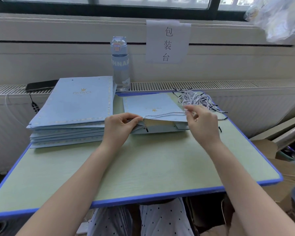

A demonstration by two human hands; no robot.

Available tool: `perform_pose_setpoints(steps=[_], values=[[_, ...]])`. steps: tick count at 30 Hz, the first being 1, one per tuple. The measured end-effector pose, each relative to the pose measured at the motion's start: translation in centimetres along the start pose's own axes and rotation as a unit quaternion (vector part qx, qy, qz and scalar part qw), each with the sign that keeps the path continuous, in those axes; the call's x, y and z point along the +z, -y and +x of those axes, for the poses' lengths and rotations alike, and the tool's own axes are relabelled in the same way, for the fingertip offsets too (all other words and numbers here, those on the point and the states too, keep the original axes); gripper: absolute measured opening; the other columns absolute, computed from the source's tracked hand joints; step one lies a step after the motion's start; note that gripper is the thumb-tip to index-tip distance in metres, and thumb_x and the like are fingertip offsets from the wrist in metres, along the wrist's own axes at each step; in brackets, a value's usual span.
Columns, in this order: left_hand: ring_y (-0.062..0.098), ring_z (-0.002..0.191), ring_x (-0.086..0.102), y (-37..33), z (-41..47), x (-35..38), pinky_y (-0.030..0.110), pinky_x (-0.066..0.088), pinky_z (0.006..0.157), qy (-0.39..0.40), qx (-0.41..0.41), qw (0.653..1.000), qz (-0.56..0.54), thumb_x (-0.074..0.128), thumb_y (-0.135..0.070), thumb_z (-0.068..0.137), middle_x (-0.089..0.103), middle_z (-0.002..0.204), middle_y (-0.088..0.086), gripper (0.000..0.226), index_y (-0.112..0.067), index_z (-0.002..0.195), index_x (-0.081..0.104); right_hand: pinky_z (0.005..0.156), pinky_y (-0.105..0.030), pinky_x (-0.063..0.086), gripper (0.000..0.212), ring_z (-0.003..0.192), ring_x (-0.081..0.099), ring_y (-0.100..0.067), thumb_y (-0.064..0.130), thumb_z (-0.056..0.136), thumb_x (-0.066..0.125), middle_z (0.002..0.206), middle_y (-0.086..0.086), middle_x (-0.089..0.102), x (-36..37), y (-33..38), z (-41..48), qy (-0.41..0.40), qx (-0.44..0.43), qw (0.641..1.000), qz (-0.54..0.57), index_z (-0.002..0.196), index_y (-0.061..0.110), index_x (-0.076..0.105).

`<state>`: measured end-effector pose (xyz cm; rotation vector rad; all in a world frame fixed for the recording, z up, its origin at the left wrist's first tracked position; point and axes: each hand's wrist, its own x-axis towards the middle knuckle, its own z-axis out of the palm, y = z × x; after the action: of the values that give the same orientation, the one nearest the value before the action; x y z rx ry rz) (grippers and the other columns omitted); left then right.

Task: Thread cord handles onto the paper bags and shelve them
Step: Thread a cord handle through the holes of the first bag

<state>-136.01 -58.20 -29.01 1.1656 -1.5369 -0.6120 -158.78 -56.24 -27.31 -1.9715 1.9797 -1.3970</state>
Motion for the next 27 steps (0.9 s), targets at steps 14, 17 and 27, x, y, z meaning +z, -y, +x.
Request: perform_pose_setpoints(steps=[14, 17, 27], values=[[-0.009, 0.062, 0.060, 0.8, 0.4, -0.2, 0.007, 0.046, 0.068, -0.014, -0.007, 0.999, 0.038, 0.075, -0.015, 0.080, 0.065, 0.064, -0.027, 0.017, -0.030, 0.073, 0.071, 0.098, -0.042, 0.033, 0.021, 0.112, 0.047, -0.029, 0.022, 0.097, 0.050, 0.106, -0.005, 0.066, 0.5, -3.5, 4.4, 0.223, -0.018, 0.959, -0.174, 0.106, 0.012, 0.066], [-0.006, 0.065, 0.062, 1.0, 0.4, -0.1, 0.010, 0.049, 0.072, -0.010, -0.004, 0.999, 0.043, 0.074, -0.016, 0.081, 0.066, 0.071, -0.024, 0.012, -0.026, 0.076, 0.072, 0.102, -0.042, 0.029, 0.018, 0.093, 0.055, -0.027, 0.022, 0.095, 0.053, 0.075, -0.001, 0.065, -0.6, -2.6, 4.6, 0.088, -0.077, 0.987, -0.110, 0.101, 0.012, 0.067], [0.009, 0.076, 0.053, 2.1, 0.0, 0.3, 0.017, 0.029, 0.067, 0.027, 0.073, 0.971, 0.224, 0.069, -0.015, 0.084, 0.063, 0.080, -0.015, 0.003, -0.017, 0.083, 0.071, 0.065, -0.023, 0.052, 0.043, 0.064, 0.056, -0.014, -0.008, 0.095, 0.031, 0.086, 0.000, 0.059, -1.9, 0.3, 7.1, 0.196, -0.017, 0.970, 0.145, 0.120, 0.012, 0.058]])
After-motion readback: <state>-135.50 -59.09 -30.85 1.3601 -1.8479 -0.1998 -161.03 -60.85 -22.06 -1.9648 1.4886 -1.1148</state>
